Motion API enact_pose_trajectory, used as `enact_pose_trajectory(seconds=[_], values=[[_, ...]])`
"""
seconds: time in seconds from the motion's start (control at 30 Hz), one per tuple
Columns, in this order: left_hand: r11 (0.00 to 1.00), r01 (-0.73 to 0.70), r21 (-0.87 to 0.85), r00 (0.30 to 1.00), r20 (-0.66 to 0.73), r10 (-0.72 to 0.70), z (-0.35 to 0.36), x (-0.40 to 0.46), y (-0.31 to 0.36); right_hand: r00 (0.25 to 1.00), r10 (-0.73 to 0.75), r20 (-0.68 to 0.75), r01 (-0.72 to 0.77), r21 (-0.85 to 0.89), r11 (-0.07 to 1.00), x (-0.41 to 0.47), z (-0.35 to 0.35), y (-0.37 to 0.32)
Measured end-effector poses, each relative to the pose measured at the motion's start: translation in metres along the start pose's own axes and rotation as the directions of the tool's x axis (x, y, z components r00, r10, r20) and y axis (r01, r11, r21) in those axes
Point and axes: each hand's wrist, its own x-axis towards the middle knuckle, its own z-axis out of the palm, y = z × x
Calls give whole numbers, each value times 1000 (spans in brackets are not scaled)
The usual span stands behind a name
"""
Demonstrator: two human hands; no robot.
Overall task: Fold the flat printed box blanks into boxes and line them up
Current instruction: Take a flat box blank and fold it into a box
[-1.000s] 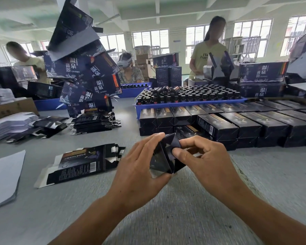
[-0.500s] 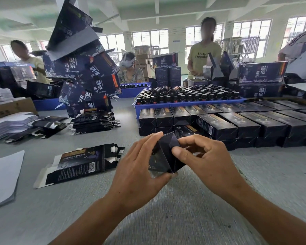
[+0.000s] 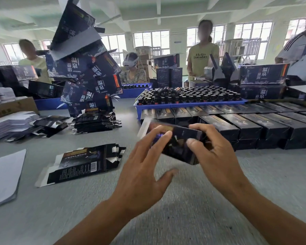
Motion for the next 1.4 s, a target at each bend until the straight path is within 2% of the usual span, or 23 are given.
enact_pose_trajectory(seconds=[0.1, 0.17, 0.23, 0.3, 0.37, 0.43, 0.6, 0.73, 0.83, 0.93, 1.1, 1.27, 1.4], values=[[983, 173, -66, 980, -89, -179, -1, 0, 0, 982, 176, -63, -164, 162, 973, 7, -2, 1], [928, 325, -185, 935, -84, -344, -3, 2, -1, 966, 260, -15, -248, 253, 935, 8, 0, 1], [789, 469, -397, 856, -14, -516, -6, 6, -3, 952, 295, 83, -306, 280, 910, 5, 3, 2], [586, 537, -607, 777, 85, -623, -8, 10, -7, 936, 295, 192, -342, 292, 893, 2, 5, 4], [469, 545, -695, 734, 126, -667, -9, 12, -12, 910, 303, 282, -377, 264, 888, 0, 6, 4], [449, 542, -710, 716, 112, -689, -11, 13, -16, 890, 322, 324, -391, 175, 904, -1, 5, 3], [359, 540, -762, 754, 247, -609, -17, 14, -15, 879, 313, 359, -362, 76, 929, 1, 2, 3], [410, 533, -740, 794, 270, -545, -15, 13, -15, 885, 278, 373, -335, 98, 937, 1, 3, 5], [436, 555, -709, 800, 309, -515, -12, 10, -14, 936, 192, 294, -265, 231, 936, 3, -1, 3], [466, 568, -679, 804, 337, -490, -7, 8, -13, 965, 144, 217, -201, 269, 942, 5, -4, 1], [517, 531, -672, 828, 280, -486, -10, 9, -14, 962, 114, 249, -194, 329, 924, 4, -2, 2], [577, 395, -715, 899, 172, -403, -19, 13, -10, 963, 53, 263, -138, 314, 939, 4, -3, -1], [605, 392, -693, 906, 177, -384, -20, 12, -7, 968, -14, 252, -41, 213, 976, 2, -2, -3]])
